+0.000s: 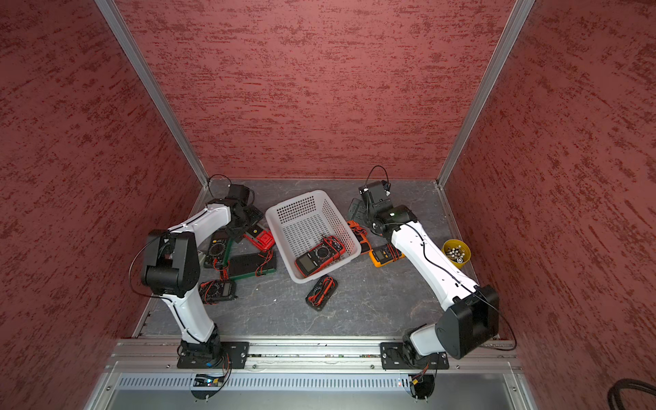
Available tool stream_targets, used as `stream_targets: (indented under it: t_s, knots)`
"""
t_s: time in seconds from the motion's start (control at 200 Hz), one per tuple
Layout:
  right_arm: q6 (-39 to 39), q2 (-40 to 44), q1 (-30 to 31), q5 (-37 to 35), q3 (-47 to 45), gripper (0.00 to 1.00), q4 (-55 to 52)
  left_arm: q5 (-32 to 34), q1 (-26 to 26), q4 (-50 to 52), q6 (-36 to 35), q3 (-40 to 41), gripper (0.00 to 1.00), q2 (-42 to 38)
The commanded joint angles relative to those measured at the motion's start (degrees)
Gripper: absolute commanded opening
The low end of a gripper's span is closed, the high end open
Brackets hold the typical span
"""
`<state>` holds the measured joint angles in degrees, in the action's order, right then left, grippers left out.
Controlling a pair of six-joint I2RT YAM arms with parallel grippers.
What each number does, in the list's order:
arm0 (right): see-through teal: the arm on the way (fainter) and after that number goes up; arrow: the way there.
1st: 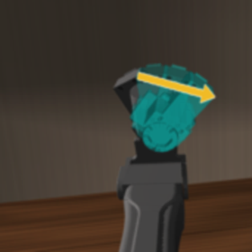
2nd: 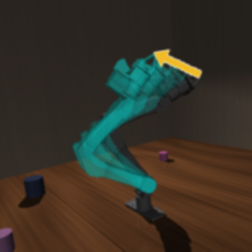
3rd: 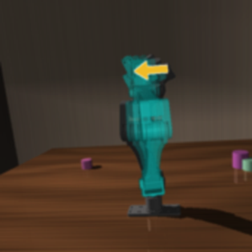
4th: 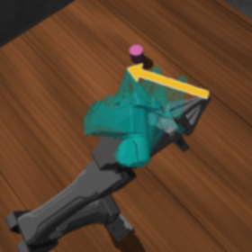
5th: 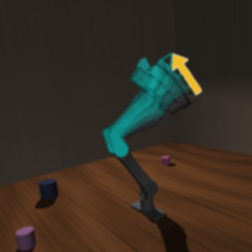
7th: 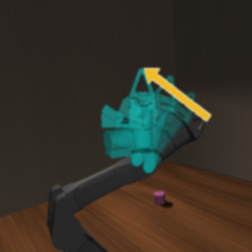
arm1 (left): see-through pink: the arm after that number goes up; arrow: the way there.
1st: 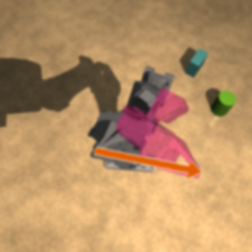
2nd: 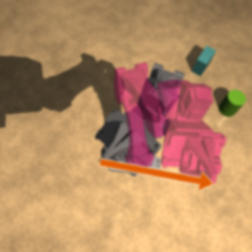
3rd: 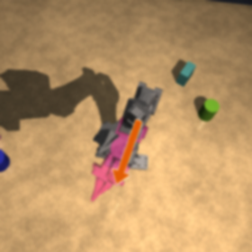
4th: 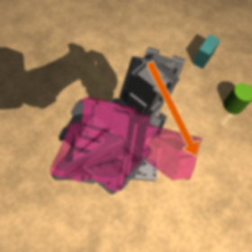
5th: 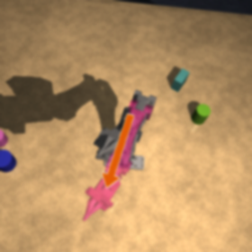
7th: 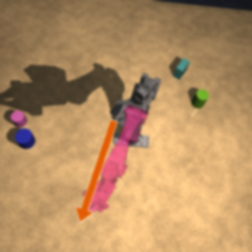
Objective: Put the multimeter into the basket
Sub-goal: Pick up the multimeter from the center of the board.
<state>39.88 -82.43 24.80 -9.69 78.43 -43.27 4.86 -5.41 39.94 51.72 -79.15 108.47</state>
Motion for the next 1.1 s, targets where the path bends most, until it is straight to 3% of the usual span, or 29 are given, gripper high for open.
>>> stream_targets:
  t_s: [0.0,0.496,0.837,1.092]
  knots:
    - [0.1,-0.5,0.0,-1.1,-0.3,0.99,2.4,1.1,0.0,1.7,0.4,-2.8,1.0,2.2]
    - [1.4,-0.7,-0.1,-0.1,-1.8,0.99,3.9,1.2,0.6,1.3,-1.5,-7.2,0.99,10.8]
    - [0.3,-0.2,-0.1,-0.5,-1.3,0.99,3.3,3.1,2.8,-0.5,-4.3,-7.0,0.49,6.7]
    - [-2.2,-0.5,0.0,0.5,0.8,0.99,2.0,5.6,3.5,-1.9,-18.2,-11.2,0.08,-0.2]
